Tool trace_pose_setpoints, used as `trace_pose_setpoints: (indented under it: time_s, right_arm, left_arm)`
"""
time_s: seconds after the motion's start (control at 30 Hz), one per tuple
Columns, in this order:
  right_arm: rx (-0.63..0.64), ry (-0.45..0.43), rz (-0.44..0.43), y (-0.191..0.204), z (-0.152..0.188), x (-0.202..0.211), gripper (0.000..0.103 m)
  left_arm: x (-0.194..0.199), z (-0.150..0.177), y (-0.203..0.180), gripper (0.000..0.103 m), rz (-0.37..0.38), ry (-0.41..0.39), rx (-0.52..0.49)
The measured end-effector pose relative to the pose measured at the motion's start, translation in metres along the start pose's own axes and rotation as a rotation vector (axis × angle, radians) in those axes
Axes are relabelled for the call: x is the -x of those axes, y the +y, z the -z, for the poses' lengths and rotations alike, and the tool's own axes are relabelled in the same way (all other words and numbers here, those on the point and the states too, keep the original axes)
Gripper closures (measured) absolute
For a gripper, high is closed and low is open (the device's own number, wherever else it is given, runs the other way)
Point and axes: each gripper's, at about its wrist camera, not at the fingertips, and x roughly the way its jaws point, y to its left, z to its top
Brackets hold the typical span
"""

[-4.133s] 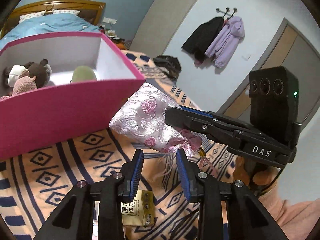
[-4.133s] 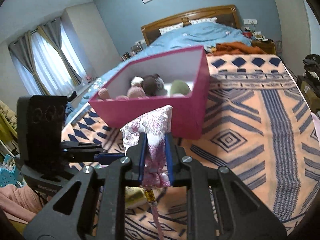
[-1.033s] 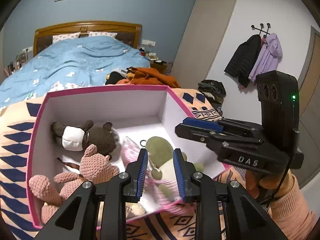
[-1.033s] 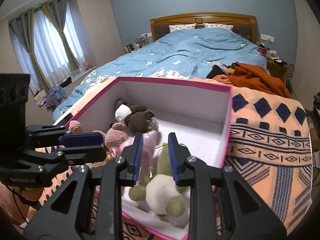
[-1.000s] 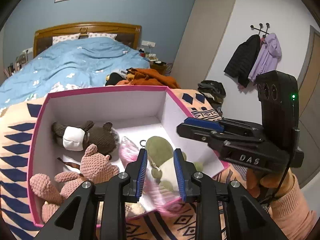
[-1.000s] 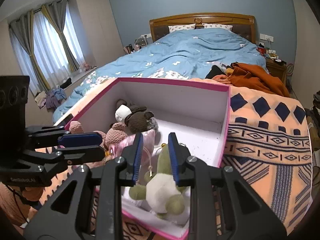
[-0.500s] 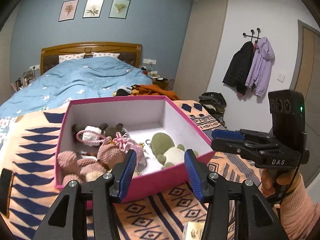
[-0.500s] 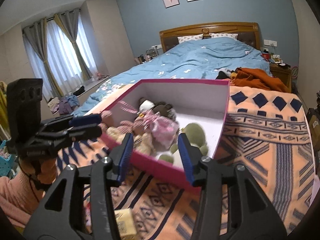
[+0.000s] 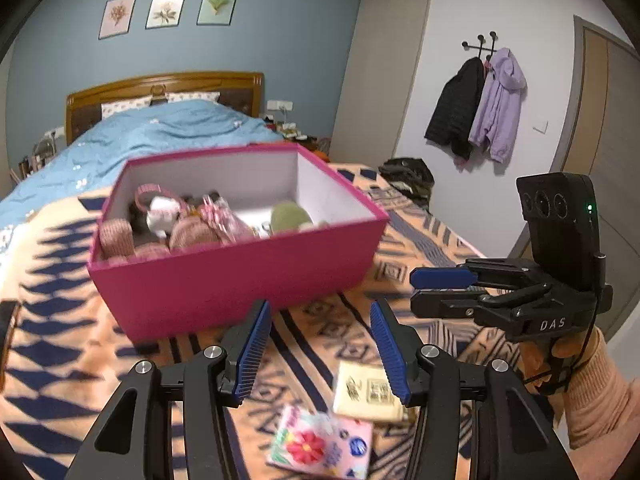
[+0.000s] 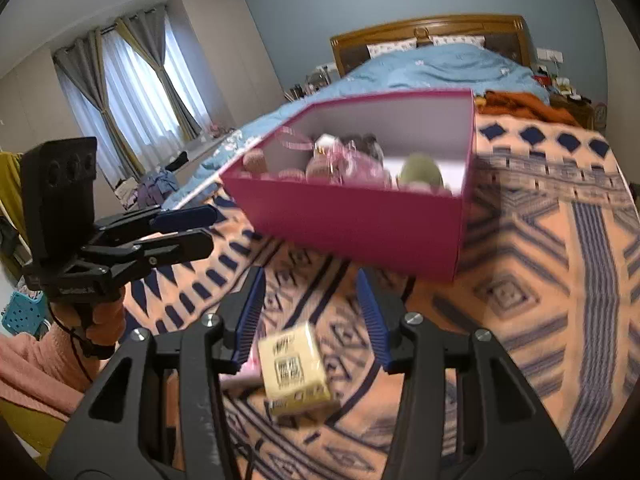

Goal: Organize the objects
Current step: 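Move the right gripper back toward the yellow tissue pack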

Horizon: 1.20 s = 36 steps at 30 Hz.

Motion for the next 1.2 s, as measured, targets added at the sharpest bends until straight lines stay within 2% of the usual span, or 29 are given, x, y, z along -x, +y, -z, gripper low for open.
trace_pose_setpoints:
  time_s: [0.33,0.53,0.67,0.9,1.1,1.2]
  right_arm:
    - [-0.069,0.102,0.011,0.003,0.047,-0.013,0.053]
    - [-0.069,0.161,0.051,0.009,0.069,-0.020,0.053]
    - [-0.053,0.176,0.061,0.019,0.078,-0.024,0.047]
    - [-0.056,0.199,0.142,0.017,0.083,-0.039,0.047]
    - [-0.090,0.175,0.193,0.002,0.077,-0.036,0.047]
    - [-0.115,0.169,0.182,-0.003,0.075,-0.034,0.047]
  left_arm:
    - [-0.015,0.042,-0.008,0.050,0.016,0.107,0.029]
    - [-0.021,0.064,-0.019,0.050,0.005,0.157,-0.010]
    - [-0.023,0.066,-0.024,0.050,-0.004,0.161,-0.040]
    - [-0.038,0.060,-0.028,0.050,-0.021,0.181,-0.092]
    - [-0.049,0.058,-0.024,0.050,0.009,0.217,-0.103]
    - [-0.051,0.055,-0.020,0.050,0.047,0.225,-0.073]
